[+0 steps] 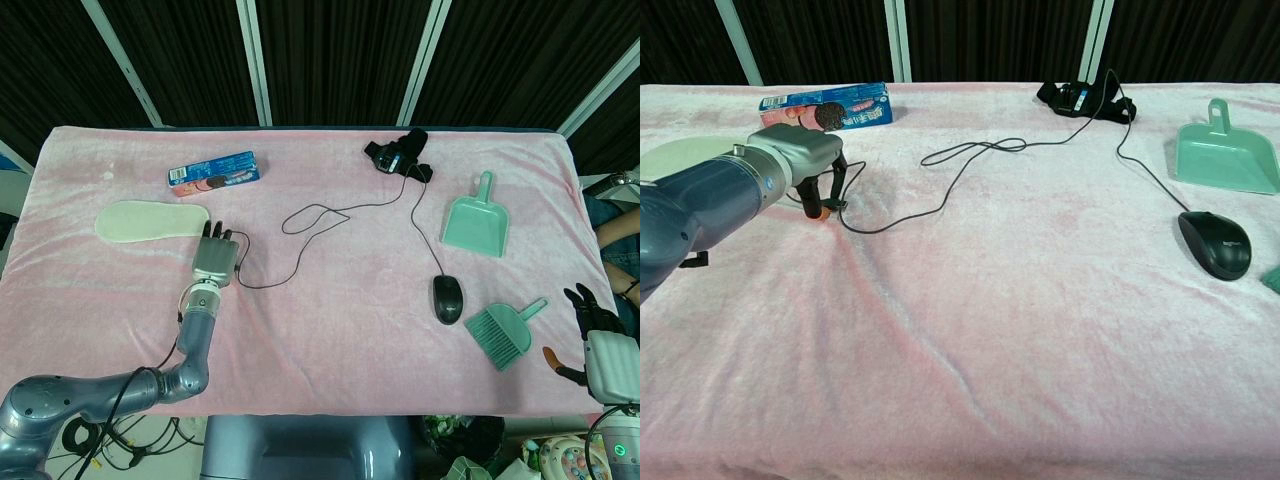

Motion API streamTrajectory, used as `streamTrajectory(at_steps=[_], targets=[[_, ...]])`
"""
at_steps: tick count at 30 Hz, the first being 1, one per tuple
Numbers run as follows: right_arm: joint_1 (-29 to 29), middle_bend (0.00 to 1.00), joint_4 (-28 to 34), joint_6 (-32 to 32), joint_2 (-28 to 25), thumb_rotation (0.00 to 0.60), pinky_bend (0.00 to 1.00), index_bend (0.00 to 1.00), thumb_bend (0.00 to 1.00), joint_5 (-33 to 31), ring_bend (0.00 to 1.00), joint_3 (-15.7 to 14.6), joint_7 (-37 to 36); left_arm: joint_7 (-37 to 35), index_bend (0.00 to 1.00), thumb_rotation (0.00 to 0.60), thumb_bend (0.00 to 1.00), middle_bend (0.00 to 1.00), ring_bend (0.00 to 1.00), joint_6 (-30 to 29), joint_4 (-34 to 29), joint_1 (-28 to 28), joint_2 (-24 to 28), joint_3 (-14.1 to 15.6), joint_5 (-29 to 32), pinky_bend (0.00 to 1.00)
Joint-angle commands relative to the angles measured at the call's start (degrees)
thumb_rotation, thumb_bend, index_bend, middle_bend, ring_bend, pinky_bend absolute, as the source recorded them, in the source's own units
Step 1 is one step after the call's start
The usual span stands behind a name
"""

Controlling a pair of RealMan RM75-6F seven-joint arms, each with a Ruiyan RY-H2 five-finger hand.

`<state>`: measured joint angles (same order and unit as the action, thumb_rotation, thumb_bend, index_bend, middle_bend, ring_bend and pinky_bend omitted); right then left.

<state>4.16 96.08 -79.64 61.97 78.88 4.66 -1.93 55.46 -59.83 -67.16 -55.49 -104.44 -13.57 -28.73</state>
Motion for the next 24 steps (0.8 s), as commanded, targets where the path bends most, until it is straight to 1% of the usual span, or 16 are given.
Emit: streamTrajectory(at_steps=[1,24], targets=[[0.0,0.04,0.0,0.0,0.0,0.600,0.18,0.12,0.19,0.0,0.18,0.0,0.0,-0.2,0.57,0.600,0.36,0.19,0.00,0.5,0.2,0.0,0.1,-0.1,0.0,0.00],[0.0,0.04,0.0,0.0,-0.1,0.600,0.18,0.12,0.19,0.0,0.18,0.0,-0.3,-0.3,0.57,0.600,0.36,0.19,0.00,1.7,1.3,0.4,0.0,0.2,0.0,0.00]])
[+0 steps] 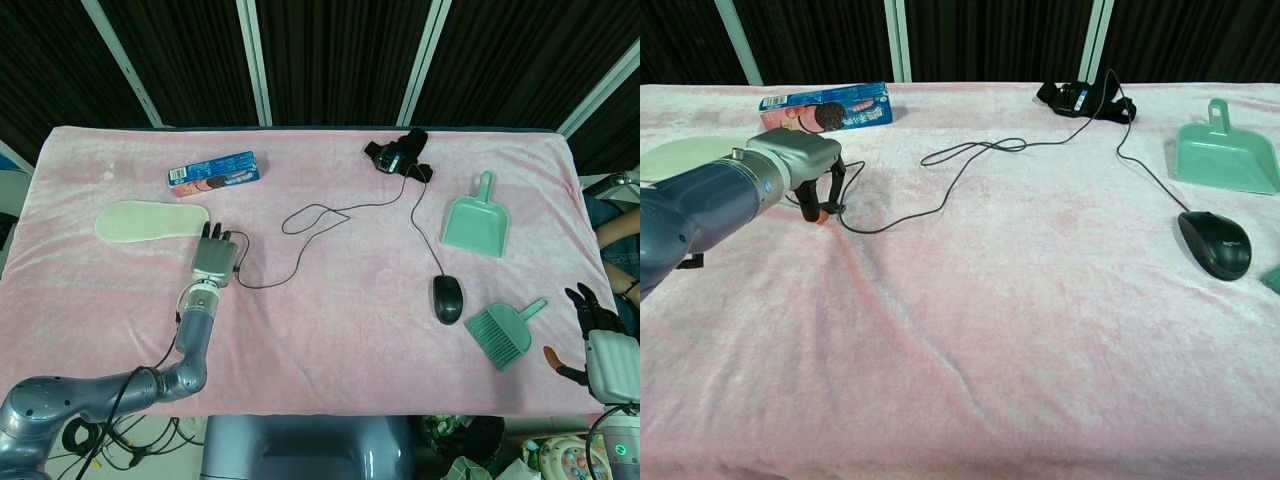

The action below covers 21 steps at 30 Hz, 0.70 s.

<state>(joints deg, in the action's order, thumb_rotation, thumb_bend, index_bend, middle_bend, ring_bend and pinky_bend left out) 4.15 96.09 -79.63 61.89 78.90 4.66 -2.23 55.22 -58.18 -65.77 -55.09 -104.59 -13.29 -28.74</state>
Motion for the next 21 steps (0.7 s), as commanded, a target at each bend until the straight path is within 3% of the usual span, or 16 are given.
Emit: streamTrajectory(at_steps=[1,7,12,21], targets=[[0.0,0.04,0.0,0.0,0.0,0.600,0.18,0.12,0.19,0.0,0.18,0.0,0.0,-0.1,0.57,0.600,0.36,0.19,0.00,0.2,-0.4,0.1,0.3,-0.1,0.0,0.00],[0.0,0.04,0.0,0.1,0.0,0.600,0.18,0.12,0.19,-0.1,0.18,0.0,-0.2,-1.6,0.57,0.600,0.37,0.19,0.00,2.7,-4.5,0.9,4.9,0.6,-1.8,0.00],[0.1,0.04,0.1,0.2,0.1,0.600,0.18,0.12,0.19,0.0,0.18,-0.1,0.1,-3.9,0.57,0.600,0.37,0.19,0.00,6.9,-8.6,2.0,11.6,2.3,-5.0,0.00],[0.1,0.04,0.4,0.1,0.3,0.600,0.18,0.12,0.19,-0.1,0.18,-0.1,0.8,-19.8,0.57,0.600,0.38,0.19,0.00,13.4,-10.5,5.5,18.4,0.1,-13.0,0.00]])
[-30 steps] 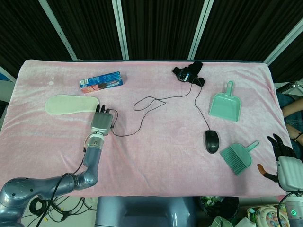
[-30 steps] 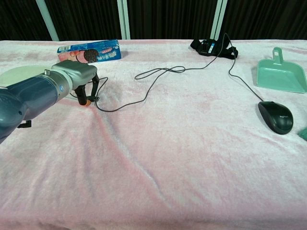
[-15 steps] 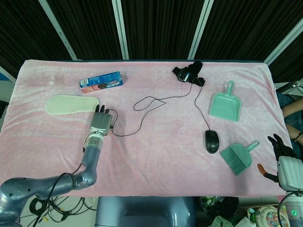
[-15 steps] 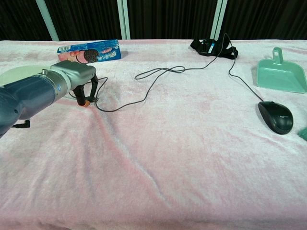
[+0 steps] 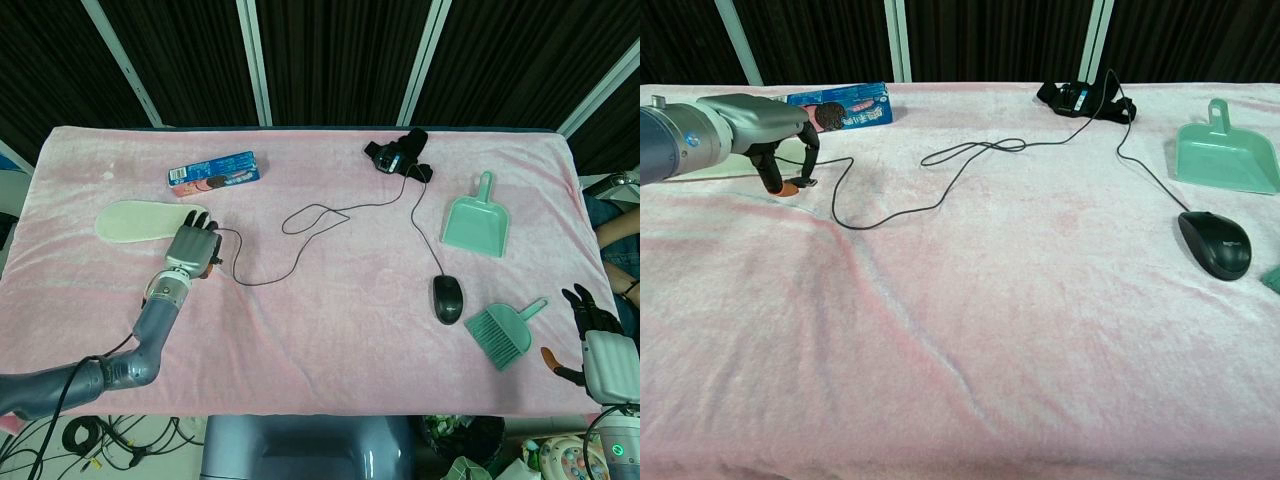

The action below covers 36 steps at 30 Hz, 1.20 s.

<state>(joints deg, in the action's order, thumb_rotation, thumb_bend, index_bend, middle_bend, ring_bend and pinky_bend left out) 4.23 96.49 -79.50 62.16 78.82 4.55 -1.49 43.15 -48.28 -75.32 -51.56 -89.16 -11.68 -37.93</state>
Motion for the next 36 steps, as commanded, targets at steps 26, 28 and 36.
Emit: streamTrajectory(at_steps=[26,28,36], targets=[[-0.1,0.04,0.1,-0.3,0.1,0.600,0.18,0.12,0.19,-0.1,0.18,0.1,0.1,-61.2,0.58,0.600,0.39,0.19,0.00,5.3,-31.1,10.4,18.0,-8.1,-41.6,0.00],[-0.1,0.04,0.1,-0.3,0.1,0.600,0.18,0.12,0.19,-0.2,0.18,0.1,0.0,-63.6,0.58,0.600,0.39,0.19,0.00,5.6,-32.8,10.4,19.2,-7.6,-43.6,0.00],[0.0,0.04,0.1,-0.3,0.2,0.600,0.18,0.12,0.19,-0.4,0.18,0.3,0.1,-71.7,0.58,0.600,0.39,0.20,0.00,4.4,-36.6,10.1,22.1,-4.5,-51.9,0.00]])
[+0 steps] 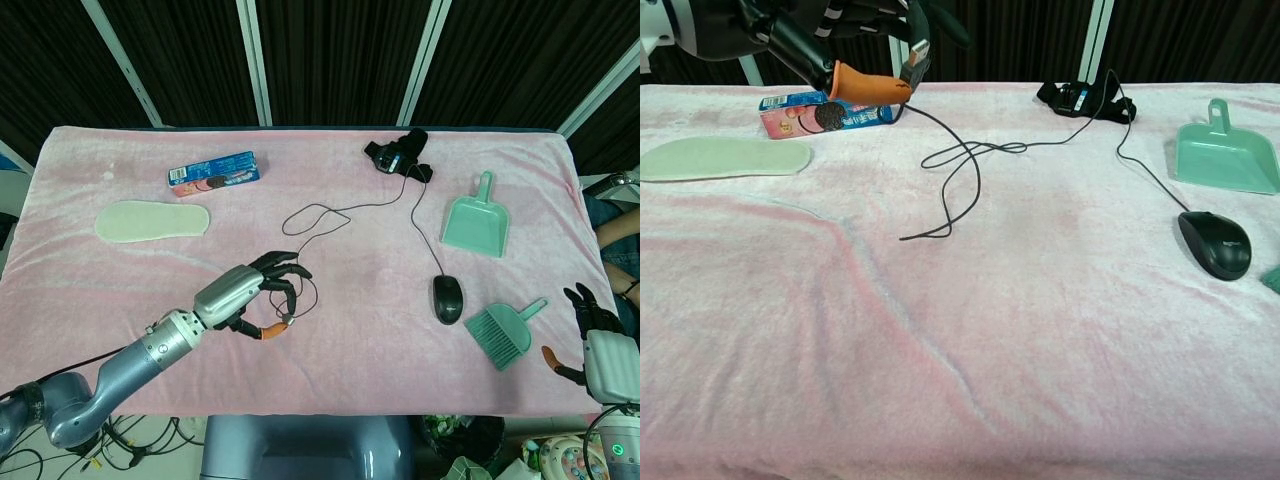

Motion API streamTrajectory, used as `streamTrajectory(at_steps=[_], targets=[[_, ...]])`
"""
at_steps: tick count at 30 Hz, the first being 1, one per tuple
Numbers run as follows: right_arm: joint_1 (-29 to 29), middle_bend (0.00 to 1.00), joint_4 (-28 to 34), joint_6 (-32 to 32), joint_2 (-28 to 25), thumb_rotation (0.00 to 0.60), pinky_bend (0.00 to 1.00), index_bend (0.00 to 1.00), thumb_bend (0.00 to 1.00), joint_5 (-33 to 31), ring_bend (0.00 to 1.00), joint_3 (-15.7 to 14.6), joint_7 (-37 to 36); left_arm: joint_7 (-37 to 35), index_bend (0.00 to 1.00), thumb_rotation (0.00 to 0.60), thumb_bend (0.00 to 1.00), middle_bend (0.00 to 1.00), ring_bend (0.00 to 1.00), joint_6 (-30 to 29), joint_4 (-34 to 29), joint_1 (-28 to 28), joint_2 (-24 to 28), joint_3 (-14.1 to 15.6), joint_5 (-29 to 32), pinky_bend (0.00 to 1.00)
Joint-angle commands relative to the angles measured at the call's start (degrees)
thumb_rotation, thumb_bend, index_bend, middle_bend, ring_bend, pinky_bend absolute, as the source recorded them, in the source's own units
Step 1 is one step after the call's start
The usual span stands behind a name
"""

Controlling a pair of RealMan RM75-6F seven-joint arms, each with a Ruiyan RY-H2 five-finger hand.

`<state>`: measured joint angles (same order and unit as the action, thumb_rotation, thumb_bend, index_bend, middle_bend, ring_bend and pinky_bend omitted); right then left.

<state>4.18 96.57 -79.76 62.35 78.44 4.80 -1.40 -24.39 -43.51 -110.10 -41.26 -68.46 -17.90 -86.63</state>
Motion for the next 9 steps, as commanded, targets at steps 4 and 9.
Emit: streamTrajectory(at_steps=[4,9], targets=[[0.0,0.04,0.0,-0.1,0.0,0.600,0.18,0.12,0.19,0.0,0.18,0.0,0.0,-6.6,0.58,0.600,0.39,0.20,0.00,-0.1,-2.4,-0.8,2.3,3.5,-6.3,0.00],[0.0,0.04,0.0,-0.1,0.0,0.600,0.18,0.12,0.19,-0.2,0.18,0.1,-0.1,-4.3,0.58,0.600,0.39,0.20,0.00,-1.7,-1.4,-0.9,2.6,5.5,-10.2,0.00]])
